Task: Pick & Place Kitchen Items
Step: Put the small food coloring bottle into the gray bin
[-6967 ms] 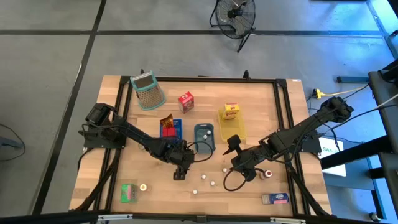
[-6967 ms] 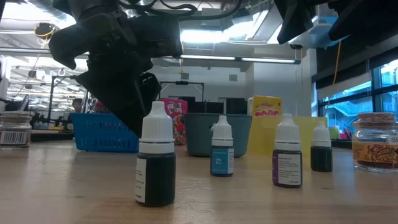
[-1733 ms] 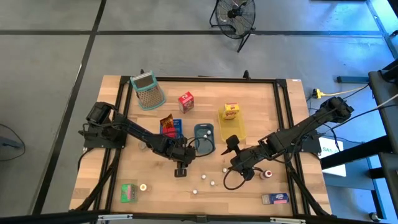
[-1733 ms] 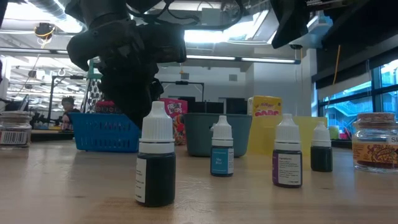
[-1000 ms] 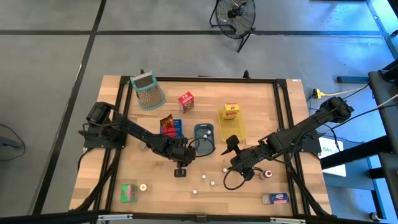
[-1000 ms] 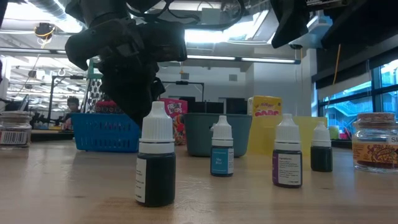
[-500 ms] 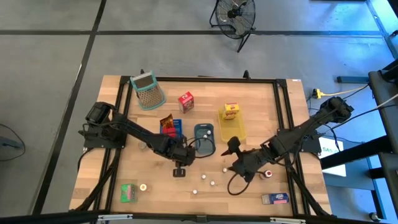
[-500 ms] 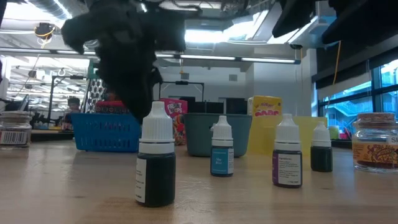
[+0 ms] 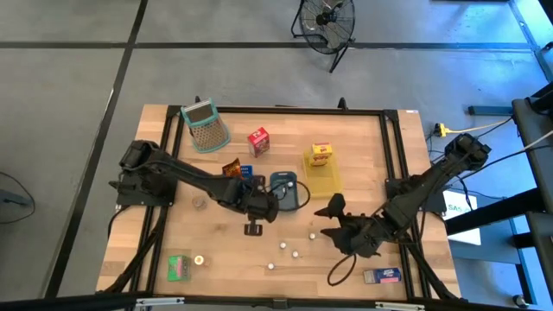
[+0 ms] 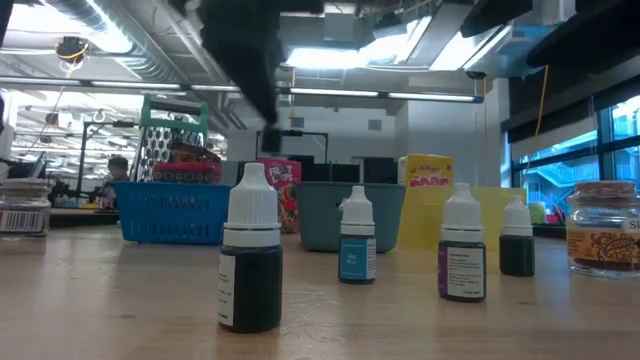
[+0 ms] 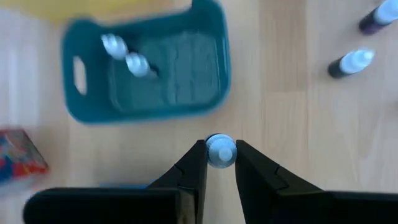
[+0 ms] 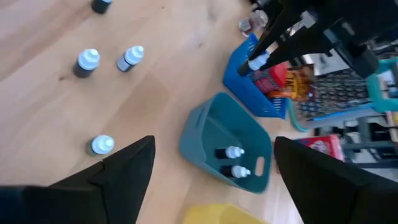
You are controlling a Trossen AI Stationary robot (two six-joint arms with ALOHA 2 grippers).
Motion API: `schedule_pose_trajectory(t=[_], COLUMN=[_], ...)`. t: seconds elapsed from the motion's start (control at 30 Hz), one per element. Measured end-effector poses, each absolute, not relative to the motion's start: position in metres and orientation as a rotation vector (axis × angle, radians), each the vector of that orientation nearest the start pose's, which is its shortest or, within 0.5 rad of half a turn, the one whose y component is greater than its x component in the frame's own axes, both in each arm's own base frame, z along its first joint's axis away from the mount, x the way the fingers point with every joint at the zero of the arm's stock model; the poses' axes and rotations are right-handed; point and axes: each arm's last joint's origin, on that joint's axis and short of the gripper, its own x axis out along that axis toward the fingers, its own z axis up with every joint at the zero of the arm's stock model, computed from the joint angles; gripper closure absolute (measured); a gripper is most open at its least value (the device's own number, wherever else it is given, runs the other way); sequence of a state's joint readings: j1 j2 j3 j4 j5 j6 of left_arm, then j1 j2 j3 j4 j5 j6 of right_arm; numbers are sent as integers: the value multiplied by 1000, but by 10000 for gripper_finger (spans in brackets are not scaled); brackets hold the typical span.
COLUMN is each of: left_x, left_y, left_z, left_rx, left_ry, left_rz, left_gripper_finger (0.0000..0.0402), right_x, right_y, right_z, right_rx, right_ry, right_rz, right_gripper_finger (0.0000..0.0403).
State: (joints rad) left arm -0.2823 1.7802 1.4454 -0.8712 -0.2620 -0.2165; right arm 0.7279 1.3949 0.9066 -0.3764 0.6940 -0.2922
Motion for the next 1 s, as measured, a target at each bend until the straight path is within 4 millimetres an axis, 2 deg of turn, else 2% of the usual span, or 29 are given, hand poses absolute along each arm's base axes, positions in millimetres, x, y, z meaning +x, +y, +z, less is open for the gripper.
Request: schedule_pose_trajectory(t=[0.1, 0.2, 0.37, 0.53, 0.8, 1.0], left_x=[354, 361, 368, 379, 374, 377], left_y=[-83, -61, -22, 6, 18, 17], left_z=[260, 266, 267, 261, 231, 222], left_rx=[187, 182, 171, 86, 28, 20], left_ry=[1134, 1129, 1117, 992, 996, 930], left_rz=[55, 55, 78, 12, 63, 65], left_gripper_finger=[341, 341, 341, 341, 341, 341], right_x=[216, 215, 214, 214, 210, 210], right_y=[172, 172, 172, 172, 171, 171], right_z=[232, 232, 230, 229, 226, 226], right_rx=[-846, -829, -798, -785, -765, -765], right_ry=[661, 669, 687, 702, 753, 758], right_rz=[116, 114, 146, 175, 226, 225], right_gripper_finger=[70, 70, 70, 70, 70, 70])
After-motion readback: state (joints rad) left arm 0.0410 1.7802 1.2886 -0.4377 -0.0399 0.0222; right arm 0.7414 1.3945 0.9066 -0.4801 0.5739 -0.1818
